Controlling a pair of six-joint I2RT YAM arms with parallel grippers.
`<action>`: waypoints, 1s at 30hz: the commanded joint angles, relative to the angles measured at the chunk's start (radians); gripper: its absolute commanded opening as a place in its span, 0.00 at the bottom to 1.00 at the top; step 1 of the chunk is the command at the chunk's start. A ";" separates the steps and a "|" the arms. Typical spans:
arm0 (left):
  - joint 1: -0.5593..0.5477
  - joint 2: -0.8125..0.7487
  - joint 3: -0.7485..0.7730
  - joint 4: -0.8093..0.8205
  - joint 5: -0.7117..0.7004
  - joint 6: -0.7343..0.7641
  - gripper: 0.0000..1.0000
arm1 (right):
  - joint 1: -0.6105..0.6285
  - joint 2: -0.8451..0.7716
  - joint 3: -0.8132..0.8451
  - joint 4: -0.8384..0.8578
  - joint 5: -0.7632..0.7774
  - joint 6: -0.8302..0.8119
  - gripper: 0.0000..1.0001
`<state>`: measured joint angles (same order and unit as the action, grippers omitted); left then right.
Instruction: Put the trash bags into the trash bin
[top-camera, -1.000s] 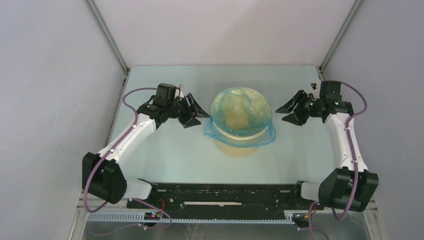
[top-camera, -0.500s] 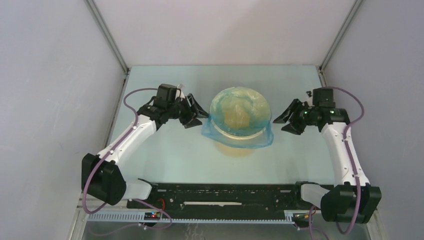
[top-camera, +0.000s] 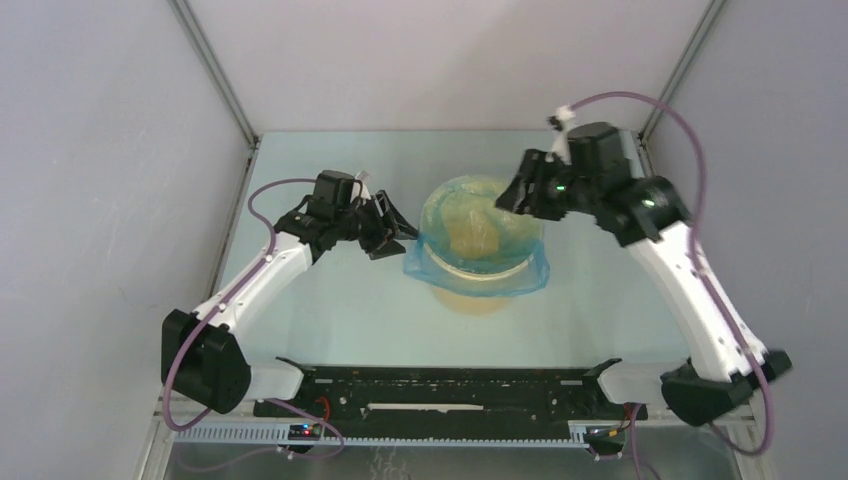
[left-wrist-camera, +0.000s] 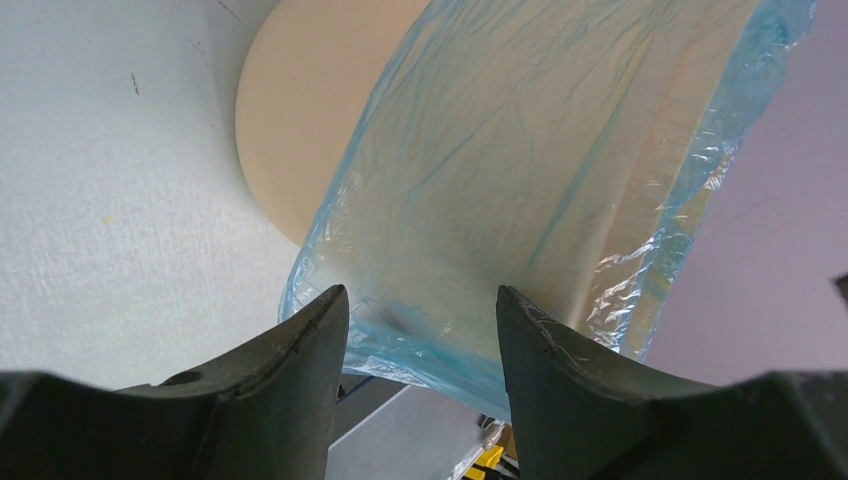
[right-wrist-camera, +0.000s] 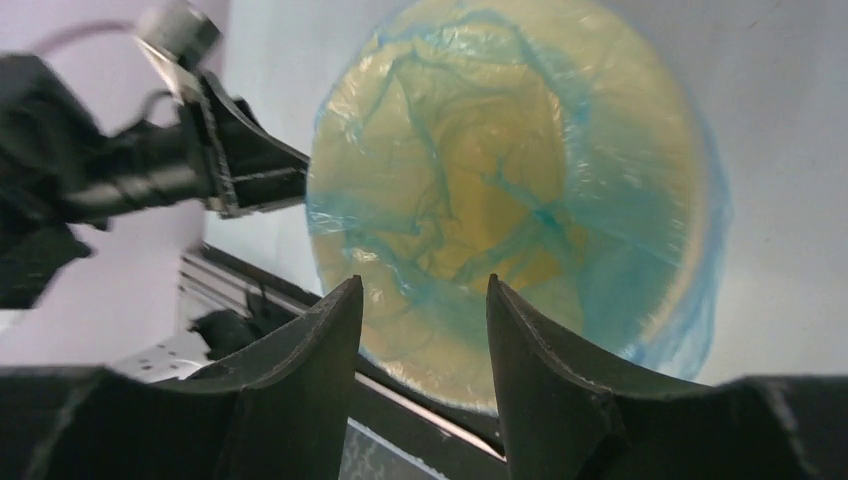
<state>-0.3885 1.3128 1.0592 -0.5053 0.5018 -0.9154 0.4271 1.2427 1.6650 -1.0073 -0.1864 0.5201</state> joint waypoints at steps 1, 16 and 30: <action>-0.007 -0.014 -0.010 0.011 0.028 0.017 0.61 | 0.172 0.176 -0.022 0.008 0.218 -0.056 0.58; -0.008 0.000 0.007 -0.003 0.040 0.035 0.62 | 0.268 0.437 -0.280 0.347 0.373 -0.088 0.71; -0.008 0.026 0.043 -0.022 0.047 0.050 0.62 | 0.285 0.451 -0.367 0.475 0.418 -0.081 0.83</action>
<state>-0.3908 1.3418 1.0607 -0.5270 0.5259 -0.8970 0.7029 1.7290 1.2915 -0.5930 0.1997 0.4435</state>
